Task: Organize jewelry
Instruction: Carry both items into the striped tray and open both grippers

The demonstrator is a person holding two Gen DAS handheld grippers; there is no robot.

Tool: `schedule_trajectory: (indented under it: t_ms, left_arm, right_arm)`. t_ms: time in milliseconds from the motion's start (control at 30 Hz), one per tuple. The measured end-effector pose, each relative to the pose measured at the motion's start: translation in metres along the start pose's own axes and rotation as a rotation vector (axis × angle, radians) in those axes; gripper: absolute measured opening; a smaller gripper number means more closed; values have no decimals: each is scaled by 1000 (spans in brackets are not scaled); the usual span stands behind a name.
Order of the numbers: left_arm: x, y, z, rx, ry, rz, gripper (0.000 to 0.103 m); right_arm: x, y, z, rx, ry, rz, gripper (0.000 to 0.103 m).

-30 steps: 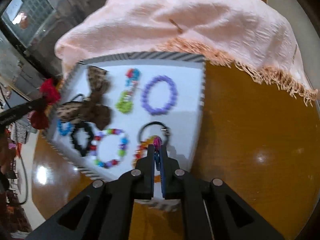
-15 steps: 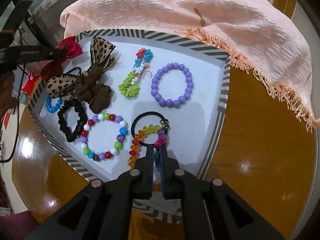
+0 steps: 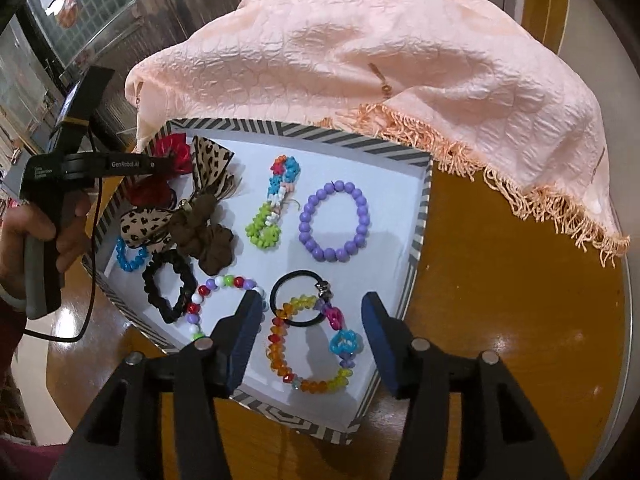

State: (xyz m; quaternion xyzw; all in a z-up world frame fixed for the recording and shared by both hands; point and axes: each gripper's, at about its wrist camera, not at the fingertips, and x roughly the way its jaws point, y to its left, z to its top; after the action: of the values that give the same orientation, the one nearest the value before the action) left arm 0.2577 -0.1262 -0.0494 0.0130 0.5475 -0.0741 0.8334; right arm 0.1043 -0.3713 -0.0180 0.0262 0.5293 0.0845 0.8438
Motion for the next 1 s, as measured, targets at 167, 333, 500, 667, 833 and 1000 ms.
schedule_trajectory:
  t_ms: [167, 333, 500, 667, 833, 1000]
  left_arm:
    - [1, -1, -2, 11, 8, 6, 25]
    - [-4, 0, -7, 3, 11, 18, 25]
    - [-25, -2, -19, 36, -17, 48, 25]
    - [-55, -6, -32, 44, -76, 42, 25]
    - [-87, -11, -44, 58, -141, 50, 25]
    - [-113, -10, -64, 37, -178, 45, 25]
  right_arm:
    - [6, 3, -2, 3, 20, -4, 56]
    - [1, 8, -1, 9, 6, 11, 59]
    - [-7, 15, 1, -1, -22, 15, 62]
    - [-17, 25, 1, -12, -50, 28, 64]
    - [-28, 36, 1, -17, -88, 34, 66]
    - [-39, 49, 0, -11, -137, 17, 71]
